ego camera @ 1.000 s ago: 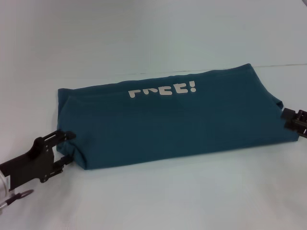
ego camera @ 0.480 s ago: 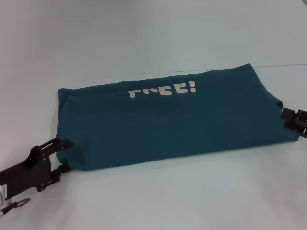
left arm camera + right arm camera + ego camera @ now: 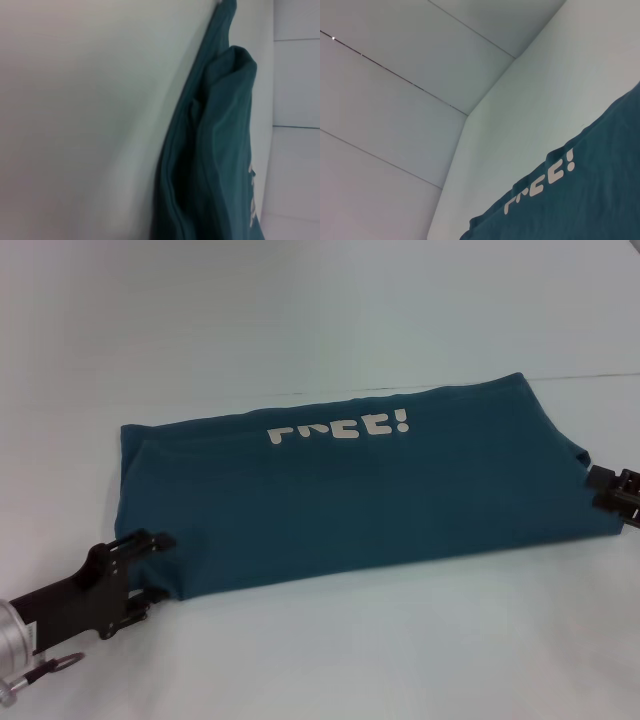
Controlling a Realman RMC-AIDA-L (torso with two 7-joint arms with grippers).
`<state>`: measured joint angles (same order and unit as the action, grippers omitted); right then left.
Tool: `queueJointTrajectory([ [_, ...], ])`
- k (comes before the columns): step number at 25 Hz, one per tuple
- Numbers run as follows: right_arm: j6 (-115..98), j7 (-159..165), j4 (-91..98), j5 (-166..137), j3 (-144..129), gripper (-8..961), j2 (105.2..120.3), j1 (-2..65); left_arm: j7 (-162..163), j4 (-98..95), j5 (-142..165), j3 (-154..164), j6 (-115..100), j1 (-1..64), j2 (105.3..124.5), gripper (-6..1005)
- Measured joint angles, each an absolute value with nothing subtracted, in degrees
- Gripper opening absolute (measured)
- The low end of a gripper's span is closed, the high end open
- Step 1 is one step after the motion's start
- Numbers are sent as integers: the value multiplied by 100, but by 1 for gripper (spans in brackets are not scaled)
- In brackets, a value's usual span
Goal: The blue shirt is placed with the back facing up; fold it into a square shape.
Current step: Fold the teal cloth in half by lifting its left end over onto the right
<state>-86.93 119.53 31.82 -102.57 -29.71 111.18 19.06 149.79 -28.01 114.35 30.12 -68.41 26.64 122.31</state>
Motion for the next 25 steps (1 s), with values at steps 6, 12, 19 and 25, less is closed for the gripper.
queueJointTrajectory([
  [6, -8692, 11953, 3182, -10250, -2965, 655, 11118, 1894, 14969, -2807, 11435, 3051, -6729, 2760, 12211, 766],
  [12, -8694, 11953, 3181, -10255, -2884, 654, 11118, 1880, 14984, -2838, 11451, 3041, -6624, 2675, 12193, 765],
  [19, -8696, 11953, 3181, -10257, -2848, 654, 11118, 1881, 14977, -2932, 11452, 3062, -6607, 2619, 12207, 766],
  [25, -8698, 11953, 3181, -10257, -2839, 654, 11118, 1881, 14943, -2873, 11453, 3142, -6486, 2746, 12188, 765],
])
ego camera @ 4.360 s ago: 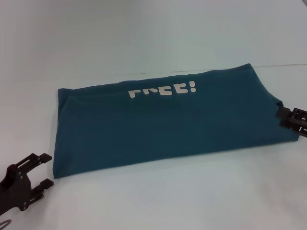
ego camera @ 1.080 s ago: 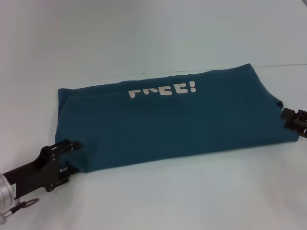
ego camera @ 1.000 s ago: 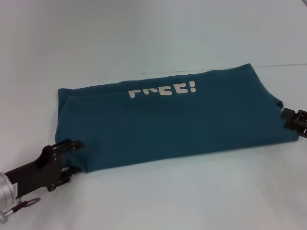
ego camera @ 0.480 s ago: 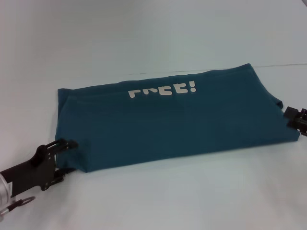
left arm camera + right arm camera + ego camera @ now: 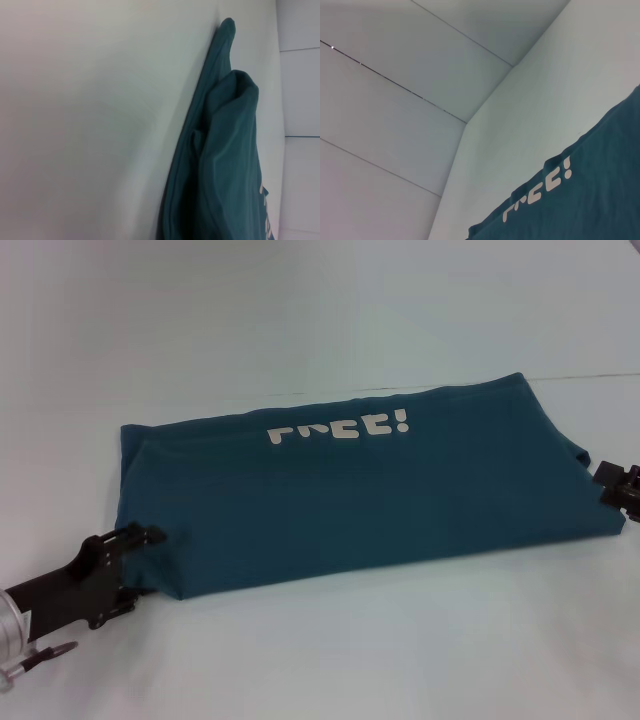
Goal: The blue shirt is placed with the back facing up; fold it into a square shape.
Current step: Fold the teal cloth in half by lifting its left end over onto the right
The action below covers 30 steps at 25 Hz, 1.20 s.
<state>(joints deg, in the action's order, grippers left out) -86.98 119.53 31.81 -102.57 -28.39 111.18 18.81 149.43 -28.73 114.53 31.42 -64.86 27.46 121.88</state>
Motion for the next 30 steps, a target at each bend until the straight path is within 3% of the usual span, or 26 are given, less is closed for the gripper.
queueJointTrajectory([
  [13, -8712, 11953, 3181, -10254, -2819, 654, 11113, 1872, 14976, -2878, 11493, 3176, -6448, 2789, 12192, 719],
  [27, -8737, 11953, 3182, -10253, -2801, 655, 11100, 1862, 14905, -2907, 11505, 3136, -6597, 2708, 12190, 296],
  [30, -8730, 11953, 3182, -10254, -2799, 654, 11093, 1855, 14798, -2925, 11488, 3096, -6738, 2705, 12185, 159],
])
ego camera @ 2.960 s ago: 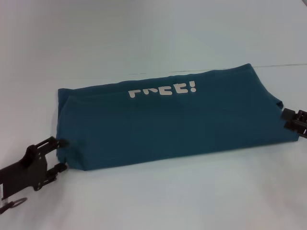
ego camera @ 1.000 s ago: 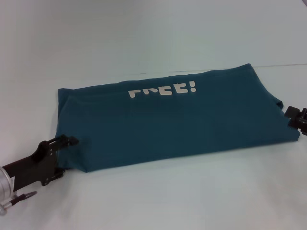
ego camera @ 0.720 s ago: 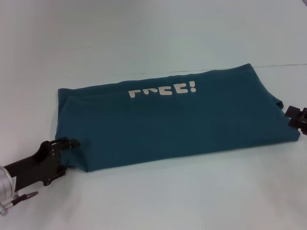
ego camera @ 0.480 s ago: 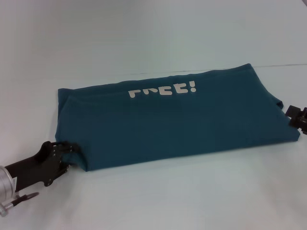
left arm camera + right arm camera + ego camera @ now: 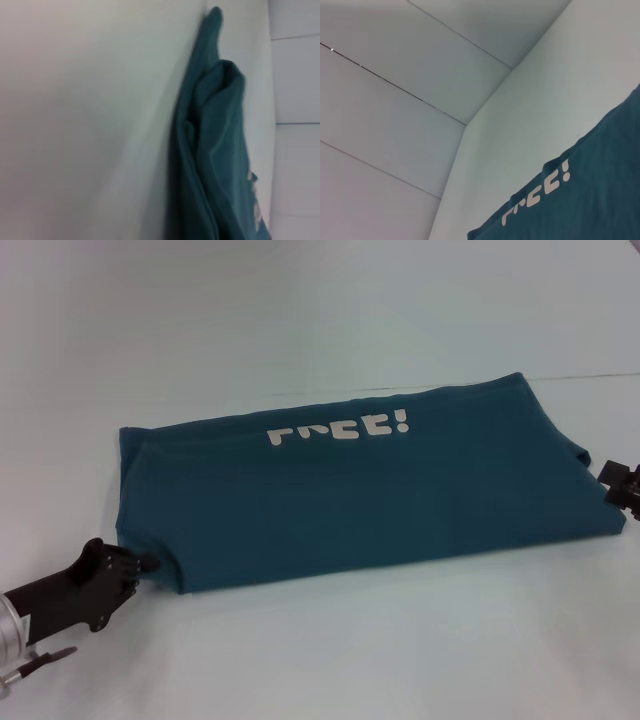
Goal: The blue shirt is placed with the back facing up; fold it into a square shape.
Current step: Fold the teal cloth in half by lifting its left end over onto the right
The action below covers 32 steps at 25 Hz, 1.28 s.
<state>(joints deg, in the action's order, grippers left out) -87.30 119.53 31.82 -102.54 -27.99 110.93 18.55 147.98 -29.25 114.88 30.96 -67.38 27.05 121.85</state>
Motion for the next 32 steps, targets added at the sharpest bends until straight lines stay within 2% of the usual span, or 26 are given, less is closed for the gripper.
queueJointTrajectory([
  [2, -8730, 11953, 3182, -10255, -2796, 654, 11092, 1852, 14751, -2985, 11470, 3086, -6861, 2690, 12175, 68],
  [7, -8731, 11953, 3182, -10257, -2781, 654, 11091, 1838, 14645, -3261, 11460, 3076, -7054, 2582, 12149, 14],
  [16, -8718, 12020, 3174, -10254, -2750, 654, 11125, 1842, 14080, -3363, 11516, 2139, -7698, 2228, 11972, 13],
  [26, -8604, 11981, 2979, -10257, -2757, 655, 11120, 1890, 14039, -3683, 11590, 1950, -7701, 1770, 11960, 14],
  [32, -8559, 11978, 2963, -10268, -2804, 655, 11118, 1890, 13977, -3755, 11732, 1824, -7770, 1709, 11956, 14],
])
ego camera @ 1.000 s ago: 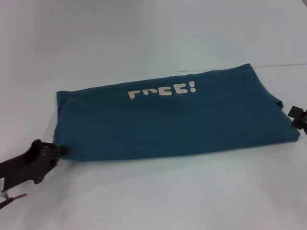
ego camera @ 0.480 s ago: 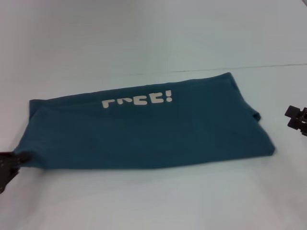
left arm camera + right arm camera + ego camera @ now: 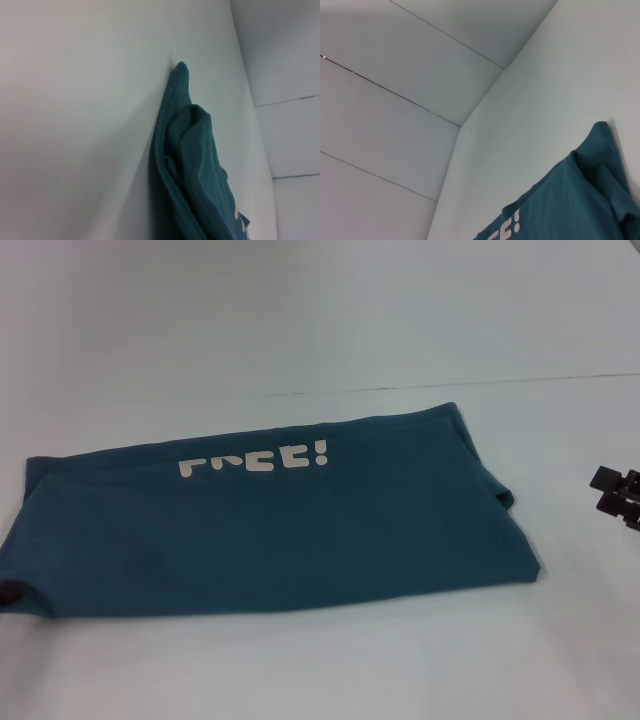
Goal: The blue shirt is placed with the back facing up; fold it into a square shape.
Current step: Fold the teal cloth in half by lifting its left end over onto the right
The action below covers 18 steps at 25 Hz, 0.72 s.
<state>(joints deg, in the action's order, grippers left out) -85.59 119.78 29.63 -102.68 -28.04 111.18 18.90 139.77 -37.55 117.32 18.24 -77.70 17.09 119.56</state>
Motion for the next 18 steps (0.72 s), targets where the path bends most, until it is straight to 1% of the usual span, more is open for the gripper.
queueJointTrajectory([
  [8, -8511, 11995, 2961, -10410, -2788, 655, 11129, 1894, 13939, -3739, 11747, 1883, -7725, 1727, 11975, 13],
  [18, -8507, 11997, 2962, -10415, -2775, 654, 11116, 1899, 13945, -3750, 11804, 1534, -7525, 1536, 11996, 13],
])
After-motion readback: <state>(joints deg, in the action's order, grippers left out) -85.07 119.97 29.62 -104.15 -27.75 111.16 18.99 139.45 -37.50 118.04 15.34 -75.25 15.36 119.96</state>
